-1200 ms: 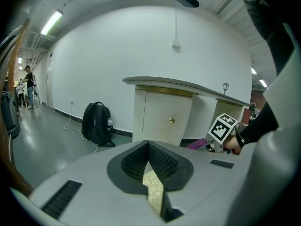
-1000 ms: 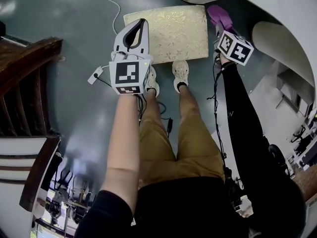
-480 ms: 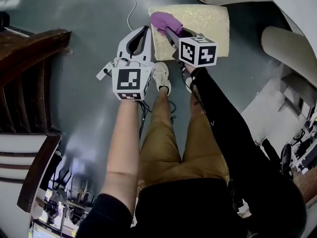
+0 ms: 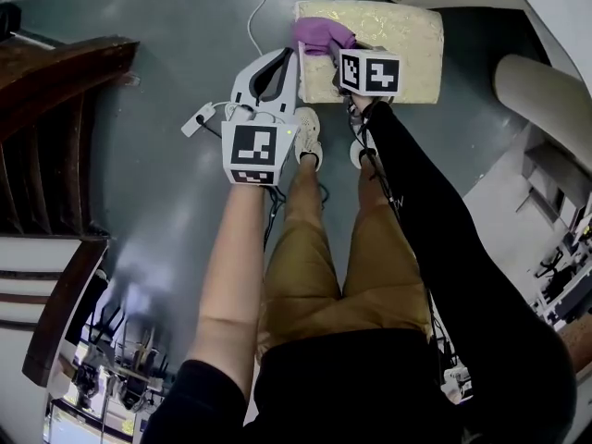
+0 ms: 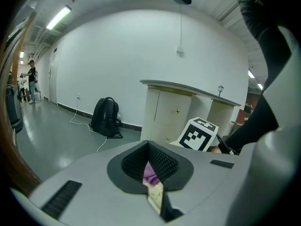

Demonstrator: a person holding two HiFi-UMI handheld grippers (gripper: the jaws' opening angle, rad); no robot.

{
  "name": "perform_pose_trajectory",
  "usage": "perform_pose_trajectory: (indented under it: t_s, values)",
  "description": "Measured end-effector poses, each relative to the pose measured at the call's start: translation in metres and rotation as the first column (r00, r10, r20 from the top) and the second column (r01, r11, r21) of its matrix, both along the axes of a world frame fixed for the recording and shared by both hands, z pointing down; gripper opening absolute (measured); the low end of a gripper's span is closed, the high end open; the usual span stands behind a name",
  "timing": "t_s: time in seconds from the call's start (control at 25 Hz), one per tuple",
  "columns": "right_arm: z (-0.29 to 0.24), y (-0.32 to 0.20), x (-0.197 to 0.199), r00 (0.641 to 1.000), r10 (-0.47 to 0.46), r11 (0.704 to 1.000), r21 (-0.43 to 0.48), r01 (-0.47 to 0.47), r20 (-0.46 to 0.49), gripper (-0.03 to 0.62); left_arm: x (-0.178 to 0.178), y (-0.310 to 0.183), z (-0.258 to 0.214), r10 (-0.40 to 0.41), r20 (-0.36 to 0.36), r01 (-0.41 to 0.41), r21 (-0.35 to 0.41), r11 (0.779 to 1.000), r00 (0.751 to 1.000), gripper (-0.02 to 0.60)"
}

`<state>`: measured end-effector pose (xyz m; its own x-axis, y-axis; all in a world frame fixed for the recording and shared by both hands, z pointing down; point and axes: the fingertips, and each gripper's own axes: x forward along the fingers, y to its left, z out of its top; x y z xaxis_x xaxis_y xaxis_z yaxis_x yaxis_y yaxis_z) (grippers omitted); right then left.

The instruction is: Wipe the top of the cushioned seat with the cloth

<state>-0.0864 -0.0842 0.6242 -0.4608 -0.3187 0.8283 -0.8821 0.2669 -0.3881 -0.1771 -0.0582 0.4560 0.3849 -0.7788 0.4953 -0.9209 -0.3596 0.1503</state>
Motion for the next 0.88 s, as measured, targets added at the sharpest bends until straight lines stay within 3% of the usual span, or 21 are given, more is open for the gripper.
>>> perform_pose_trajectory:
  t_s: [0.2,0.48,0.72,0.88]
  values:
    - [0.007,-0.010,0.075,0.995,0.031,1.000,0.008,-0.030,-0.099,0.087,0.021,-0.012,-0.002,-0.010,-0.011,0.010,0.000,1.000,1.000,0.008]
    - [0.014,-0.026,0.208,0.968,0.154,0.988,0.016,-0.154,-0.197,0.087,0.068,-0.025,-0.002,-0.014,-0.017,0.014,-0.018,1.000,1.000,0.008]
    - [0.021,-0.035,0.308,0.936,0.155,0.988,0.022,-0.156,-0.315,0.087,0.101,-0.027,-0.005,-0.031,-0.030,0.030,-0.034,0.999,0.999,0.008]
    - [0.017,-0.039,0.346,0.913,0.197,0.980,0.053,-0.191,-0.356,0.087,0.109,-0.030,-0.005,-0.055,-0.038,0.054,-0.036,0.998,0.998,0.008]
